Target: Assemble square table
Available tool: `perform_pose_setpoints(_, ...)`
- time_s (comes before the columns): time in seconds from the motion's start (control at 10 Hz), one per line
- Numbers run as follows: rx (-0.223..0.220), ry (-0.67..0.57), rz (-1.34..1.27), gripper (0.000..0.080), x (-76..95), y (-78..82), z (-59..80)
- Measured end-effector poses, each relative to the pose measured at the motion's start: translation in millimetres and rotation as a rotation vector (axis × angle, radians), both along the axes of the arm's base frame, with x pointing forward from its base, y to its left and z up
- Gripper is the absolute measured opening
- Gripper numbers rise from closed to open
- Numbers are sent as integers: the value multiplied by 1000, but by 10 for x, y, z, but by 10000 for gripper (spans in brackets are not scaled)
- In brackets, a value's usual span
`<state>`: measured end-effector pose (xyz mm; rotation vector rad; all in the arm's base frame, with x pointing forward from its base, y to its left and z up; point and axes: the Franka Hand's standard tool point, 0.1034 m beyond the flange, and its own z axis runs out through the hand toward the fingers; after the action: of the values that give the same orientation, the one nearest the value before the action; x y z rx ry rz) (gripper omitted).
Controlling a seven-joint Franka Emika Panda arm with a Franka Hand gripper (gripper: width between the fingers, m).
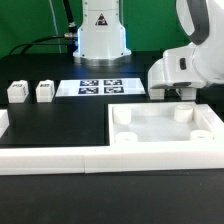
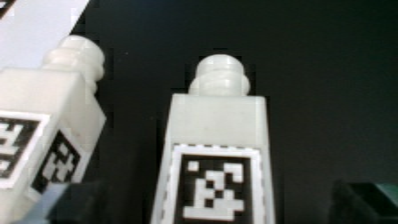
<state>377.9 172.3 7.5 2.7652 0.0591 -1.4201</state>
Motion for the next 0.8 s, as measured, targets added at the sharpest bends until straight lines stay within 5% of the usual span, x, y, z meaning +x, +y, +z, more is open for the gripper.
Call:
perform_pose_setpoints(0.1, 0, 0, 0, 503, 0, 0, 0)
perform_pose_setpoints(0.2, 0, 0, 0, 342, 0, 0, 0)
perform_pose_setpoints(0.3, 0, 0, 0, 288, 0, 0, 0)
perform_pose_setpoints(0.8, 0, 0, 0, 289, 0, 0, 0)
